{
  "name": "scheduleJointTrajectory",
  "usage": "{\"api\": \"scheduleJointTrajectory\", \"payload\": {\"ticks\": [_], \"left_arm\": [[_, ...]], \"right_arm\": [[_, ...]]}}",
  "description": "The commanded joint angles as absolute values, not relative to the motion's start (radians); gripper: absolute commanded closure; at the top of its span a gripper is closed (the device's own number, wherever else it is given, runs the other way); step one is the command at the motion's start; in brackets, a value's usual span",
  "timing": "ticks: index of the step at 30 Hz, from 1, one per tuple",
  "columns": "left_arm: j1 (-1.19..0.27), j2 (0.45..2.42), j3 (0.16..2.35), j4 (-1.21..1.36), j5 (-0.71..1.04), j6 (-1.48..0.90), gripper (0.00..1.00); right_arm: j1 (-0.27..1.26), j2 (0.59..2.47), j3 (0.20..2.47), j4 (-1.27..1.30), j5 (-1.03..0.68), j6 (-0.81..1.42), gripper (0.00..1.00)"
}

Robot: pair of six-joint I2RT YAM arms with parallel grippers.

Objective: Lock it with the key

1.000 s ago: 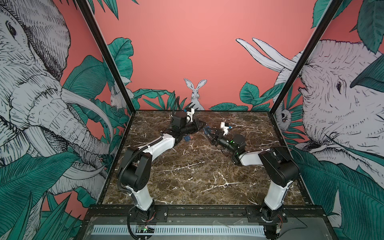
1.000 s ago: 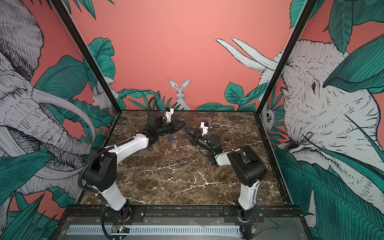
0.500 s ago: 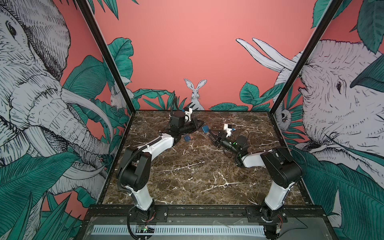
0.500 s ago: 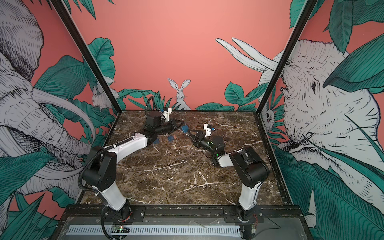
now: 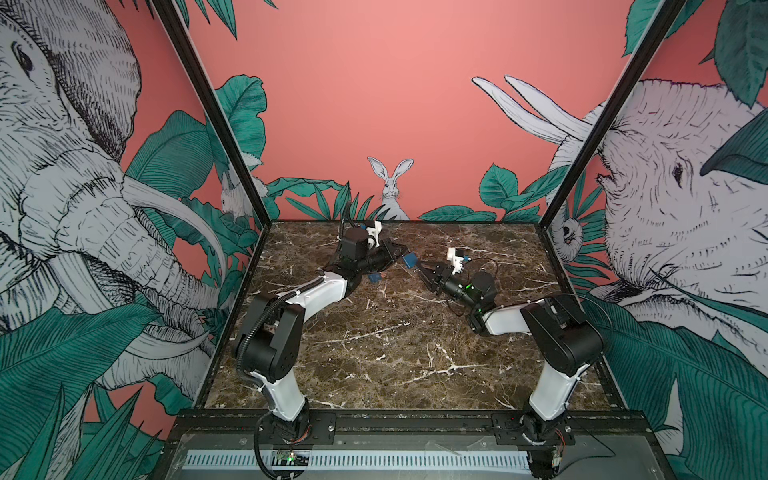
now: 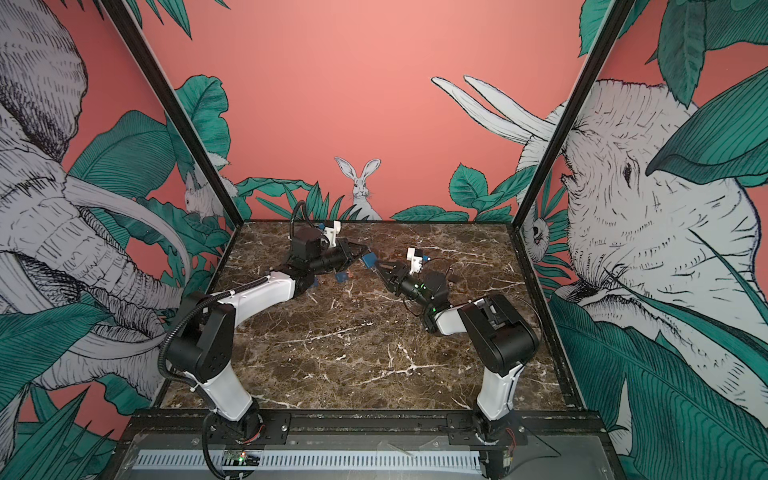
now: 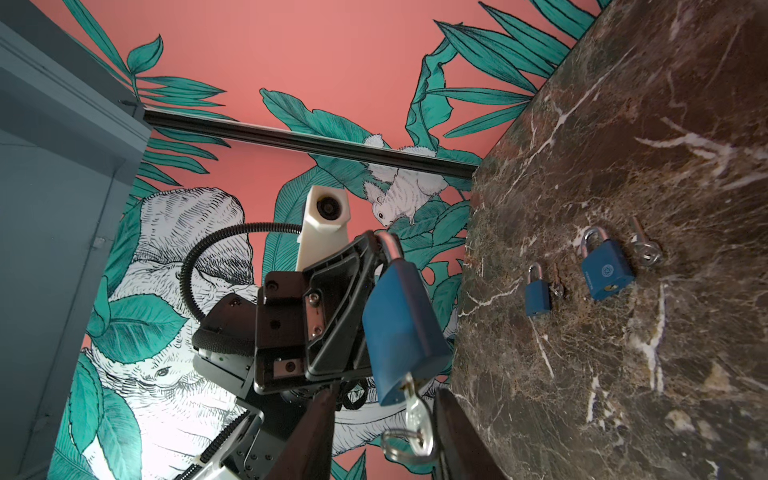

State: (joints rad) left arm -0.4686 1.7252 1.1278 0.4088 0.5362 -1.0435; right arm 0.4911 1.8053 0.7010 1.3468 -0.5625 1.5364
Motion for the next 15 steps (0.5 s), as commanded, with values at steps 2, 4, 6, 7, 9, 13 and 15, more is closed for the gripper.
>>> {"api": "scheduleJointTrajectory", "payload": {"ticks": [2, 4, 6, 7, 9, 13, 15], "left_arm": [[-0.469, 1.67, 1.116, 0.522, 0.535, -1.077, 1.0], [-0.469, 1.673, 1.112, 0.547, 0.536, -1.094, 1.0], [-0.469, 1.677, 1.114, 0.545, 0.535, -1.095, 1.0], [-0.469, 1.677, 1.113, 0.545, 0.532, -1.094, 1.0], [-0.469, 1.678, 1.114, 0.546, 0.532, -1.096, 1.0], [-0.469, 1.676, 1.11, 0.546, 0.529, -1.096, 1.0], [-0.469, 1.674, 1.106, 0.544, 0.528, -1.095, 1.0]], "right_arm": [[0.504, 1.802, 0.731, 1.41, -0.58, 1.522, 0.62], [0.509, 1.804, 0.732, 1.411, -0.581, 1.523, 0.62], [0.514, 1.806, 0.732, 1.411, -0.58, 1.522, 0.63], [0.514, 1.807, 0.733, 1.41, -0.58, 1.522, 0.64], [0.516, 1.807, 0.732, 1.411, -0.577, 1.522, 0.67], [0.518, 1.807, 0.73, 1.411, -0.572, 1.522, 0.73], [0.517, 1.805, 0.728, 1.41, -0.566, 1.52, 0.77]]}}
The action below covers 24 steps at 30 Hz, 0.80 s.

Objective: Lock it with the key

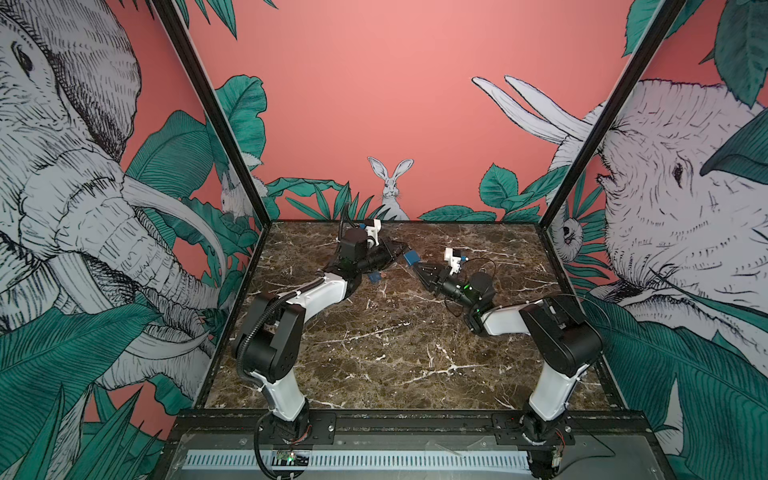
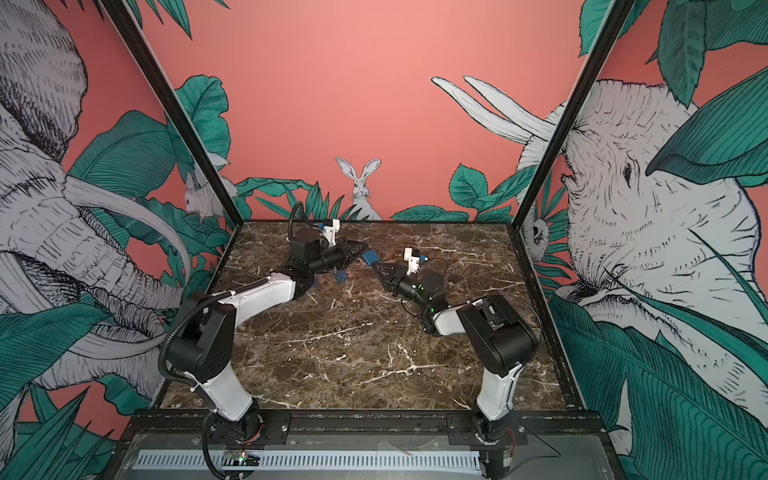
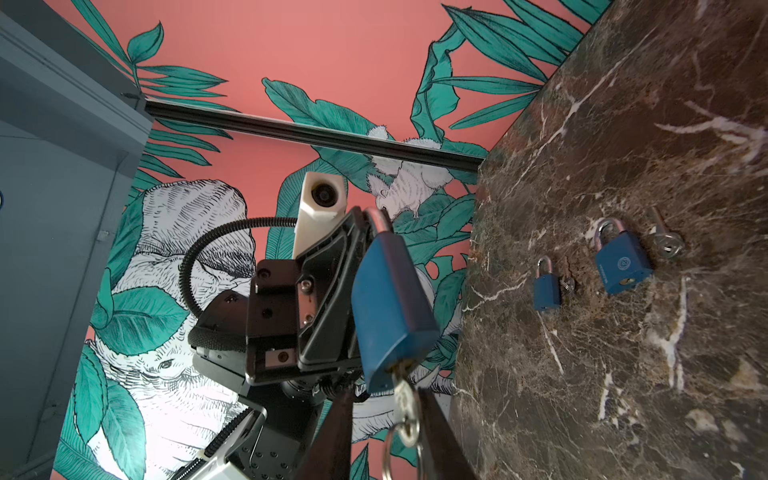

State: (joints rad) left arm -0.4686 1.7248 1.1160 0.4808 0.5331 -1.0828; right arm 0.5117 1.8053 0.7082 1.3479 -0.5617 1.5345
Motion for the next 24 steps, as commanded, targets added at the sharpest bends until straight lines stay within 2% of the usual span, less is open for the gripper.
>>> {"api": "scheduleJointTrajectory", "payload": {"ticks": [1, 10, 13, 24], "left_arm": [[-0.469, 1.675, 1.106, 0.544, 0.526, -1.095, 1.0], [-0.469, 1.686, 1.108, 0.555, 0.53, -1.101, 1.0], [-0.47, 1.687, 1.106, 0.557, 0.529, -1.101, 1.0], [-0.468, 1.692, 1.062, 0.672, 0.481, -1.135, 1.0]], "right_arm": [[0.517, 1.803, 0.726, 1.411, -0.568, 1.521, 0.78], [0.517, 1.787, 0.713, 1.409, -0.547, 1.508, 0.89], [0.517, 1.777, 0.702, 1.41, -0.533, 1.5, 0.96], [0.516, 1.721, 0.633, 1.409, -0.452, 1.456, 1.0]]}}
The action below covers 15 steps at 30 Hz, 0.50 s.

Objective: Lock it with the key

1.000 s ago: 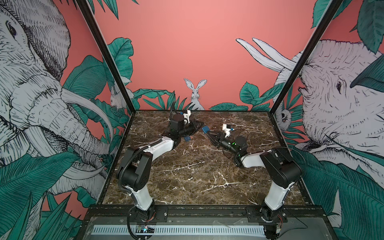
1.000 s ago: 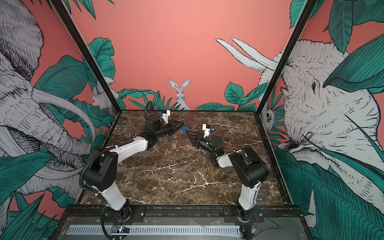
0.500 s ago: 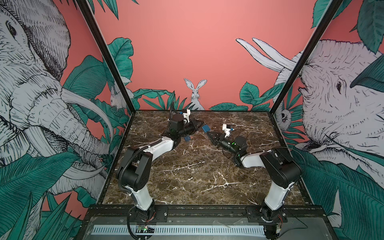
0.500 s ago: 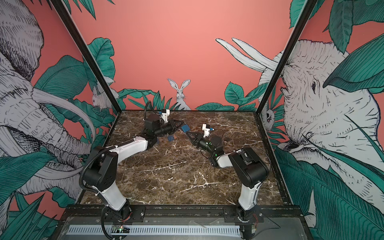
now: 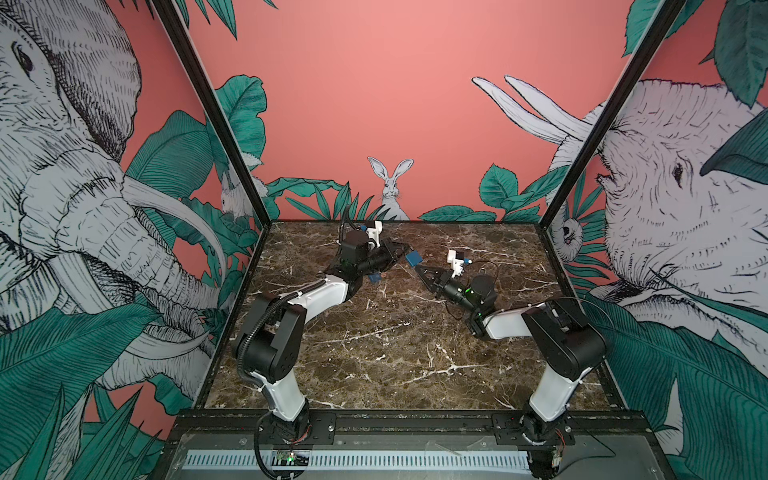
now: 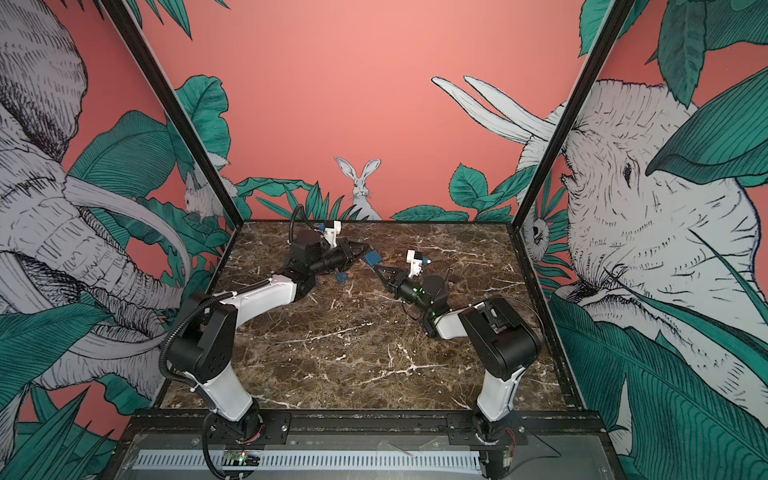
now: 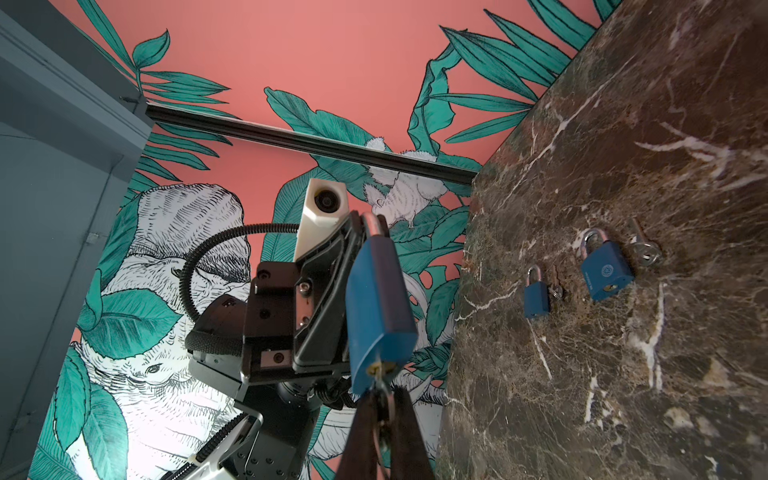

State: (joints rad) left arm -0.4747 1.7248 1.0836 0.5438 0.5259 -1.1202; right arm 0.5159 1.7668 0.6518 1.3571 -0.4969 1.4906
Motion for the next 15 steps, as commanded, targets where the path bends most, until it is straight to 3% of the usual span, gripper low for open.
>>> {"api": "scheduleJointTrajectory", "payload": {"ticks": [1, 15], "left_arm": [[-0.468, 1.693, 1.057, 0.692, 0.474, -1.144, 1.0], [-0.453, 1.705, 1.034, 0.804, 0.389, -1.204, 1.0]], "right_arm": [[0.516, 1.717, 0.626, 1.409, -0.444, 1.453, 1.0], [0.516, 1.681, 0.584, 1.41, -0.397, 1.448, 1.0]]}}
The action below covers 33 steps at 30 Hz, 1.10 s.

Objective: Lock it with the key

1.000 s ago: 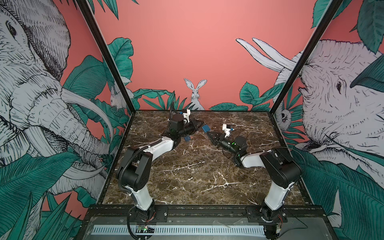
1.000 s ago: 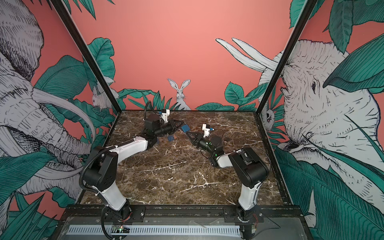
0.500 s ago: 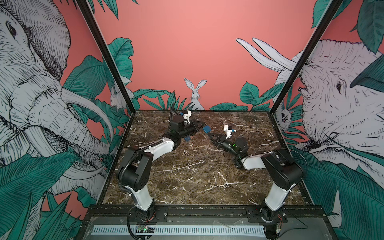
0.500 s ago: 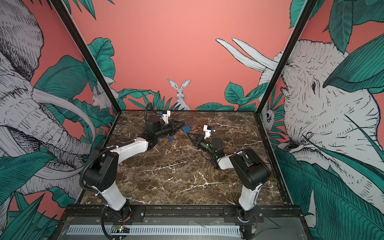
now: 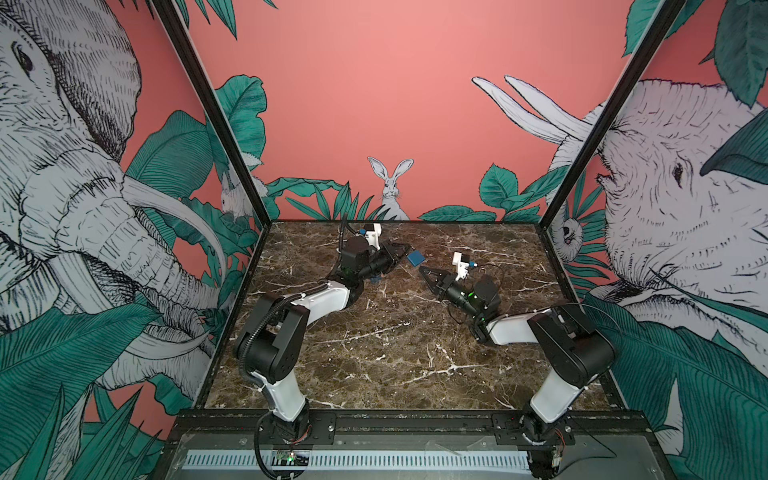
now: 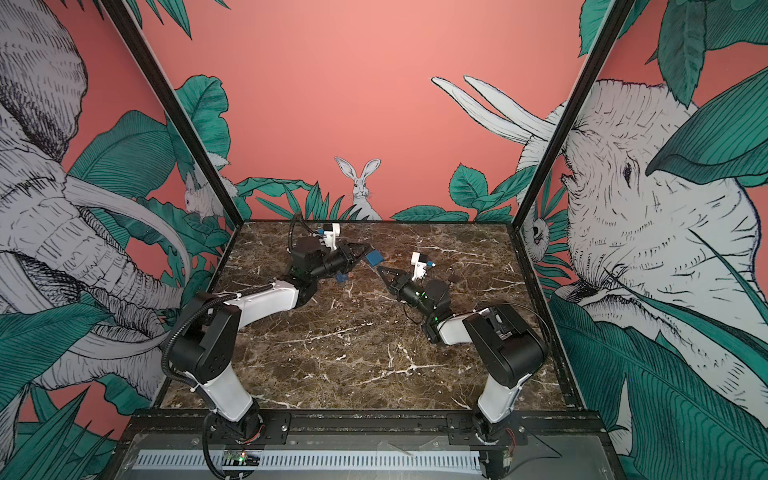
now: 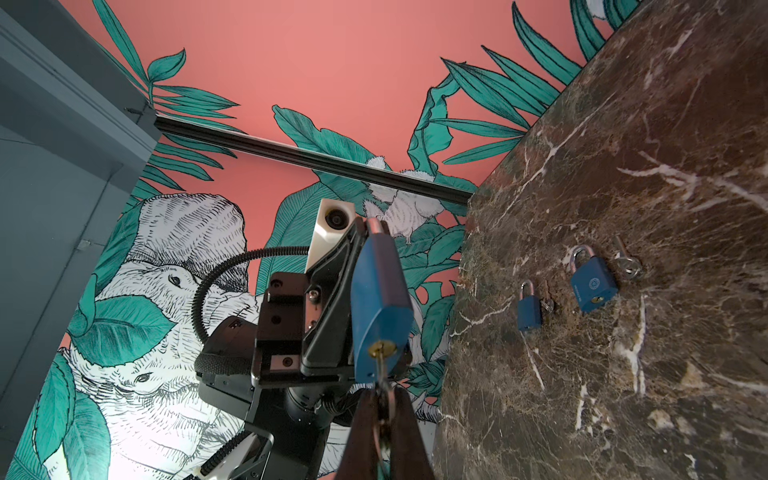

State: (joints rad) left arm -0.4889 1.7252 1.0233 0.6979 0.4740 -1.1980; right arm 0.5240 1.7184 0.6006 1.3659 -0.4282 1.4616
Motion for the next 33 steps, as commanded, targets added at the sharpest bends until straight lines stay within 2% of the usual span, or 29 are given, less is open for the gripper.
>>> {"api": "scheduleJointTrajectory", "payload": {"ticks": [1, 18, 22, 27, 33], "left_arm": [[-0.452, 1.707, 1.036, 0.802, 0.39, -1.205, 1.0], [-0.411, 1.711, 1.075, 0.752, 0.45, -1.198, 1.0], [-0.403, 1.759, 1.149, 0.641, 0.524, -1.178, 1.0], [-0.4, 1.85, 1.319, 0.366, 0.673, -1.051, 1.0], [-0.4, 1.987, 1.49, 0.184, 0.716, -0.914, 1.0]], "right_arm": [[0.515, 1.681, 0.582, 1.41, -0.397, 1.449, 1.0], [0.496, 1.67, 0.558, 1.409, -0.419, 1.431, 1.0], [0.473, 1.648, 0.534, 1.408, -0.433, 1.425, 1.0], [0.404, 1.626, 0.496, 1.408, -0.509, 1.43, 1.0], [0.331, 1.611, 0.433, 1.407, -0.581, 1.432, 1.0]]}}
